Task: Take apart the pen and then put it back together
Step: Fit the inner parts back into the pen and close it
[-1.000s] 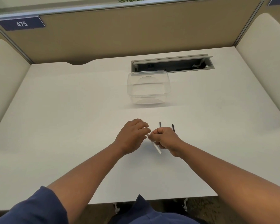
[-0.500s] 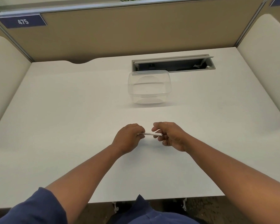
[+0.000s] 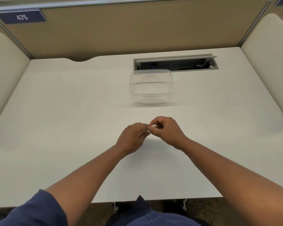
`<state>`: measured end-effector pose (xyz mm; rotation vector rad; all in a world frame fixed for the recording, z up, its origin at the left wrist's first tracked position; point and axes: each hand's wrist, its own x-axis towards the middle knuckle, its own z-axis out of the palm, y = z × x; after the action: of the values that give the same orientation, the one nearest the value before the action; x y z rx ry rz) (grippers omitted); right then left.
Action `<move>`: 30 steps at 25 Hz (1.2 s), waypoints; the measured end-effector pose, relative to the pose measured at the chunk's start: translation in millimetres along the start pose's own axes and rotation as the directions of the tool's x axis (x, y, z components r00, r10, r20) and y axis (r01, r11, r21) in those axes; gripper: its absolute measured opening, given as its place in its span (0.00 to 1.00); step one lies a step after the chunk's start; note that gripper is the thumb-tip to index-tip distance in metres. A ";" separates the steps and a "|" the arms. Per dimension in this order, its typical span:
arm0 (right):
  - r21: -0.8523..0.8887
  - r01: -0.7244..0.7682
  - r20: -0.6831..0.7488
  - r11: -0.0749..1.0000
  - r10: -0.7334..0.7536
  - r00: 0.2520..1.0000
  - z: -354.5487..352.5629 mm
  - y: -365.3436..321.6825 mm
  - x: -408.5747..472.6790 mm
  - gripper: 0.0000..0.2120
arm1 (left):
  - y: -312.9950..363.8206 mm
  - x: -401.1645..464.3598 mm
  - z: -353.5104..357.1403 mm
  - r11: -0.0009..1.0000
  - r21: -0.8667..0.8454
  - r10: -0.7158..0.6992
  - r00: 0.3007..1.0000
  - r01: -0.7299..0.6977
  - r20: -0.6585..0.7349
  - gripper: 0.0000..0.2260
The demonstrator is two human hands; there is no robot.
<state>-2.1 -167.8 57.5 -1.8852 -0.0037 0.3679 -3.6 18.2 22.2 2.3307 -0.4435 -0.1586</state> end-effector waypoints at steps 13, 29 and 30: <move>-0.151 -0.250 -0.210 0.956 0.216 0.954 -7.7 45.6 11.8 0.05 | -3.6 -2.8 -0.6 1.000 -0.023 -0.019 0.997 0.017 -0.079 0.06; -0.607 -0.373 -0.202 0.702 0.317 0.926 -3.6 53.3 42.5 0.08 | -2.4 -3.0 -6.3 0.980 -0.141 -0.155 0.982 0.139 -0.108 0.06; -0.597 -0.382 -0.201 0.706 0.329 0.923 -3.5 52.0 42.9 0.07 | -2.1 -3.0 -6.4 0.979 -0.148 -0.157 0.982 0.140 -0.108 0.06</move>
<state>30.3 -181.0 -0.2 -2.5799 0.3412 0.6119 -4.3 24.9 25.3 2.2202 -0.1916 -0.1167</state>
